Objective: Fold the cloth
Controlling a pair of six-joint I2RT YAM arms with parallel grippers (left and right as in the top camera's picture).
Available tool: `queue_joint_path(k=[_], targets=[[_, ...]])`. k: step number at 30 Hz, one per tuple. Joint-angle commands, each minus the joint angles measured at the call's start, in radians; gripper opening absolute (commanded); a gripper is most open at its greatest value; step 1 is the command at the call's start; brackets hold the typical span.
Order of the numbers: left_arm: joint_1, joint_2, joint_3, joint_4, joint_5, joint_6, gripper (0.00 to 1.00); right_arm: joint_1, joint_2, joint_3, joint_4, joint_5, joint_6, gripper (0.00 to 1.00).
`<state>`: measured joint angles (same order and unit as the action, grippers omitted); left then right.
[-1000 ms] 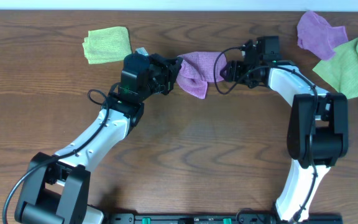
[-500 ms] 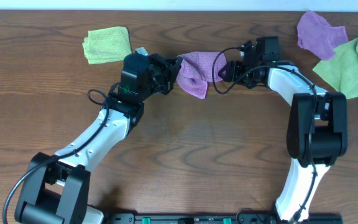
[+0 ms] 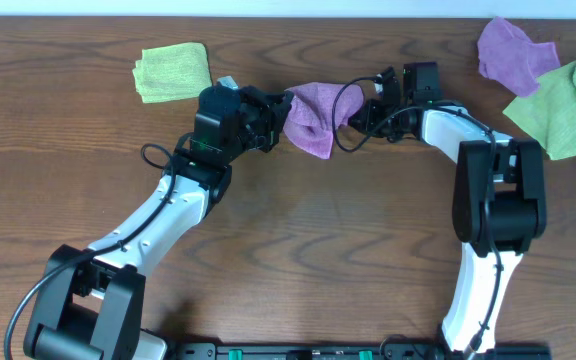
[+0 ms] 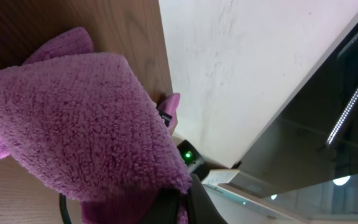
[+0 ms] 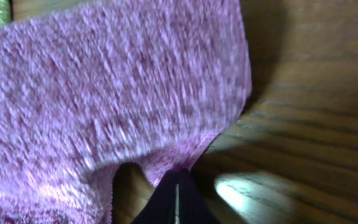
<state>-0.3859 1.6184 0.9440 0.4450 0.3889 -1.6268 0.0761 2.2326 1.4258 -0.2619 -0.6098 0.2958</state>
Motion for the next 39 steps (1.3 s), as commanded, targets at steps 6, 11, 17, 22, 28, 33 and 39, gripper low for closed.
queue_joint_path(k=[6,11,17,22,28,33,39], targets=[[0.008,-0.005,0.015,0.0,-0.004,-0.004,0.06,0.009,0.048,-0.025,-0.019,0.001,0.007,0.01],[0.008,-0.005,0.015,0.001,-0.003,-0.004,0.06,0.008,-0.03,-0.025,-0.059,-0.019,-0.019,0.01],[0.008,-0.005,0.015,0.001,-0.004,-0.004,0.06,0.011,-0.081,-0.025,-0.133,0.0,0.007,0.34],[0.008,-0.005,0.015,0.0,-0.008,-0.004,0.06,0.039,-0.081,-0.025,-0.138,0.051,0.033,0.73],[0.008,-0.005,0.015,0.0,-0.023,-0.004,0.06,0.085,-0.081,-0.026,-0.116,0.143,0.109,0.73],[0.008,-0.005,0.015,0.001,-0.023,-0.004,0.06,0.094,-0.081,-0.026,-0.086,0.315,0.182,0.73],[0.008,-0.005,0.015,0.0,-0.024,-0.004,0.06,0.093,-0.081,-0.026,-0.044,0.408,0.213,0.73]])
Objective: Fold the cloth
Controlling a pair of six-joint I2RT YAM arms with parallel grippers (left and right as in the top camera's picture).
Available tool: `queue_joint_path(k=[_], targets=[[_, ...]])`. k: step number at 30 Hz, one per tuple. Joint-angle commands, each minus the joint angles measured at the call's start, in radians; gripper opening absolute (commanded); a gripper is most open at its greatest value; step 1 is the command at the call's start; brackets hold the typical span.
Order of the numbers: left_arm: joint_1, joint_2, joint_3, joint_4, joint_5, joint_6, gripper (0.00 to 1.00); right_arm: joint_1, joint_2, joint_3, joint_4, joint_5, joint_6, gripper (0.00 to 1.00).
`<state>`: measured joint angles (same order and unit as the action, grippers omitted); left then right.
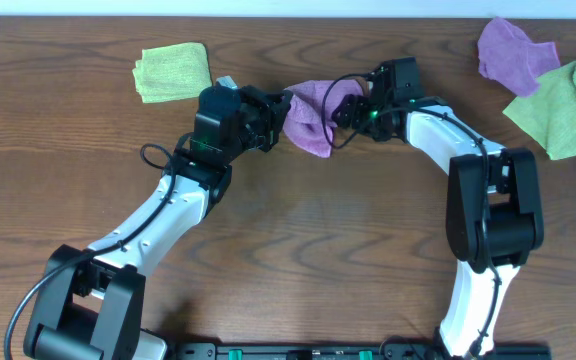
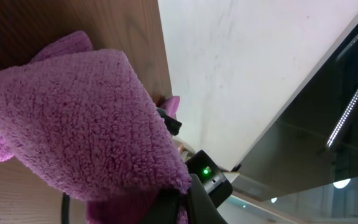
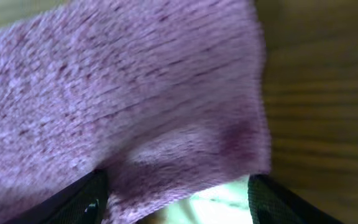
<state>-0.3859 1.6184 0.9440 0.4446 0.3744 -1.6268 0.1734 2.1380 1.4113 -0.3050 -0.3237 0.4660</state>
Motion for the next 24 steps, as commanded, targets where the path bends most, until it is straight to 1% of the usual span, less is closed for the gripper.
queue_joint_path(k=[1,3,6,7,12,14,15,17,19,20,21,22,24], targets=[[0.008,-0.005,0.015,0.001,-0.009,-0.004,0.06,-0.005,0.013,-0.011,0.003,0.138,0.059,0.72],[0.008,-0.005,0.015,0.001,-0.008,-0.004,0.06,-0.005,0.013,-0.011,0.016,0.17,0.101,0.65],[0.008,-0.005,0.015,0.001,-0.007,-0.004,0.06,-0.002,0.013,-0.011,0.036,0.17,0.106,0.46],[0.008,-0.005,0.015,0.001,-0.006,-0.004,0.06,0.0,0.013,-0.011,0.037,0.17,0.11,0.43],[0.008,-0.005,0.015,0.0,0.0,-0.004,0.06,0.005,0.013,-0.011,0.017,0.158,0.144,0.44],[0.008,-0.005,0.015,0.0,0.001,-0.004,0.06,0.005,0.013,-0.011,-0.004,0.151,0.158,0.55],[0.008,-0.005,0.015,0.0,0.0,-0.004,0.06,0.005,0.013,-0.011,-0.01,0.141,0.158,0.55],[0.008,-0.005,0.015,0.0,0.0,-0.004,0.06,0.005,0.013,-0.011,-0.024,0.132,0.166,0.49],[0.008,-0.005,0.015,0.0,0.0,-0.004,0.06,0.006,0.013,-0.011,-0.037,0.132,0.17,0.48],[0.008,-0.005,0.015,0.0,0.0,-0.004,0.06,0.007,0.013,-0.012,-0.037,0.134,0.17,0.42],[0.008,-0.005,0.015,0.0,0.0,-0.004,0.06,0.007,0.013,-0.013,-0.036,0.136,0.17,0.33],[0.008,-0.005,0.015,0.0,0.0,-0.004,0.06,0.007,0.013,-0.013,-0.036,0.136,0.169,0.21],[0.008,-0.005,0.015,-0.003,0.0,-0.004,0.06,0.007,0.013,-0.013,-0.032,0.137,0.17,0.06]])
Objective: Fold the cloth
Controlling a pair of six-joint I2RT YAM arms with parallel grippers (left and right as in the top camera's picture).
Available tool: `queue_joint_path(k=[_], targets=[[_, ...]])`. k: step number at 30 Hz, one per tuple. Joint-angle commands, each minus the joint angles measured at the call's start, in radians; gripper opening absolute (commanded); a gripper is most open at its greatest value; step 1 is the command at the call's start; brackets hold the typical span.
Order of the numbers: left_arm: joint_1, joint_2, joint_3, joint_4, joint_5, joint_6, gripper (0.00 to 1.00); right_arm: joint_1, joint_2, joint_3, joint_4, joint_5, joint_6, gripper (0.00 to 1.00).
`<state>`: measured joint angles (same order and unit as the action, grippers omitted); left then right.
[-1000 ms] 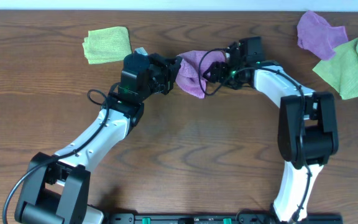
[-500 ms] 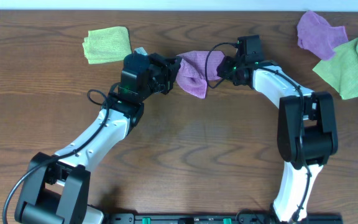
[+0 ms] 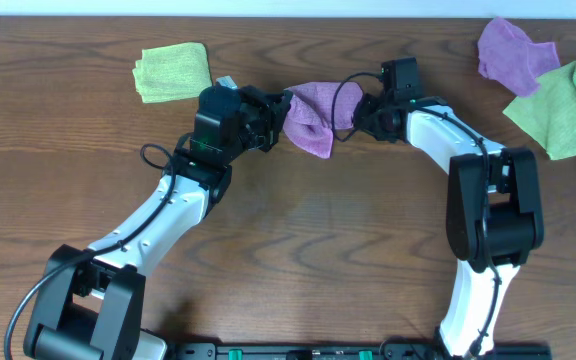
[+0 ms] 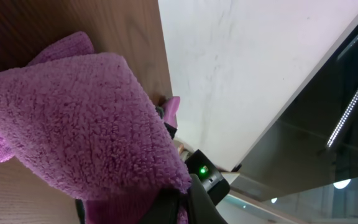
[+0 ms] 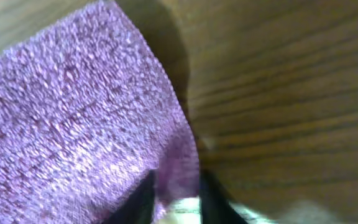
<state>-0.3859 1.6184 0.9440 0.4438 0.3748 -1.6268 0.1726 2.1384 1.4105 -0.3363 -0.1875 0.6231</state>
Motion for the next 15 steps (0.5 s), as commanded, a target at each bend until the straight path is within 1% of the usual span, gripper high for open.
queue_joint_path(k=[1,2,9,11,13,15], targets=[[0.008,-0.005,0.015,-0.003,0.0,-0.004,0.06,0.008,0.013,-0.012,-0.001,0.002,0.013,0.03],[0.008,-0.005,0.015,-0.003,0.003,-0.004,0.06,0.008,0.013,-0.012,-0.001,0.008,0.019,0.02],[0.008,-0.005,0.015,-0.017,0.008,-0.003,0.06,0.008,0.013,-0.012,0.027,0.03,0.009,0.01],[0.008,-0.005,0.015,-0.015,0.021,-0.004,0.06,0.008,0.008,-0.008,0.048,-0.001,-0.042,0.02],[0.008,-0.005,0.015,0.0,0.041,0.004,0.06,0.007,-0.022,0.001,0.029,-0.036,-0.093,0.02],[0.008,-0.005,0.015,0.017,0.069,0.011,0.06,0.017,-0.095,0.002,-0.019,-0.002,-0.163,0.02]])
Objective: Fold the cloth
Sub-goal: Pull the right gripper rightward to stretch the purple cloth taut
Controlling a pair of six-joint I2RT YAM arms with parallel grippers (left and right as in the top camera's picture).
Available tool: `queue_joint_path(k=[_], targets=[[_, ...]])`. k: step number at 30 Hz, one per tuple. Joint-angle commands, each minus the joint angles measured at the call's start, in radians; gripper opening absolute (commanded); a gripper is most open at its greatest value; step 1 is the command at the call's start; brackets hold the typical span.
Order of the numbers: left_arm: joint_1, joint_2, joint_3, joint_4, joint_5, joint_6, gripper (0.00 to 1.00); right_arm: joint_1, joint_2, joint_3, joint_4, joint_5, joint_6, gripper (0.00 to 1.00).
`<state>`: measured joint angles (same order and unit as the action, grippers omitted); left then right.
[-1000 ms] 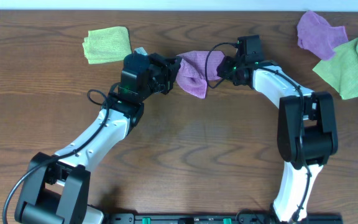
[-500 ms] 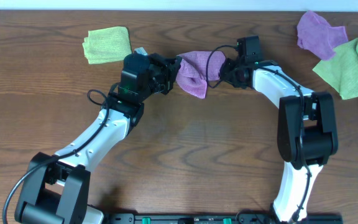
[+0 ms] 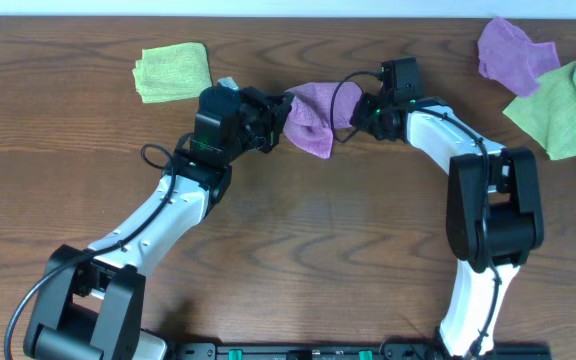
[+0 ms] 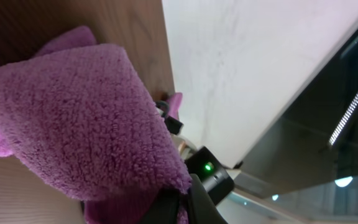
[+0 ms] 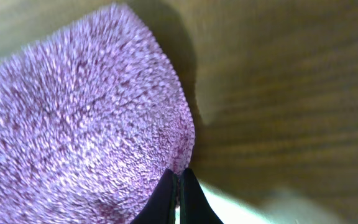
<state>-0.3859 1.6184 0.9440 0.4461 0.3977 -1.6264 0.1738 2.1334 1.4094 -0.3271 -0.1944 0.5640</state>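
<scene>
The purple cloth point(image 3: 311, 115) hangs bunched between my two grippers at the back middle of the wooden table point(image 3: 308, 230). The left gripper point(image 3: 276, 112) is shut on its left end. In the left wrist view the fuzzy cloth point(image 4: 73, 124) fills the left side and the gripper point(image 4: 184, 205) pinches its lower corner. The right gripper point(image 3: 358, 113) is shut on the cloth's right edge. In the right wrist view the cloth point(image 5: 79, 124) spreads to the left, and the gripper point(image 5: 178, 182) clamps its corner just above the table.
A folded green cloth point(image 3: 173, 71) lies at the back left. Another purple cloth point(image 3: 513, 48) and a green cloth point(image 3: 563, 105) lie crumpled at the back right, with a blue object at the right edge. The table's far edge point(image 3: 288, 17) runs just behind the grippers.
The right gripper's fingers stood slightly apart around the cloth's right corner; now they are shut on it. The left gripper still holds its end, and the cloth has barely shifted.
At first both grippers were shut on the cloth, which was stretched wider between them. Then the right gripper stood wide open, closer to the left one, with the cloth bunched narrower. Its fingers then narrowed on the right corner and are now shut there.
</scene>
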Motion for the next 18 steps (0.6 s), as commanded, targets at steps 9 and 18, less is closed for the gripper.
queue_joint_path(k=[9,18], targets=[[0.008,-0.005,0.015,-0.012,0.128,0.009,0.06,0.024,-0.4,0.003,-0.241,0.096,-0.218,0.01],[0.047,-0.005,0.015,-0.098,0.119,0.041,0.06,0.024,-0.626,0.003,-0.32,0.109,-0.274,0.01]])
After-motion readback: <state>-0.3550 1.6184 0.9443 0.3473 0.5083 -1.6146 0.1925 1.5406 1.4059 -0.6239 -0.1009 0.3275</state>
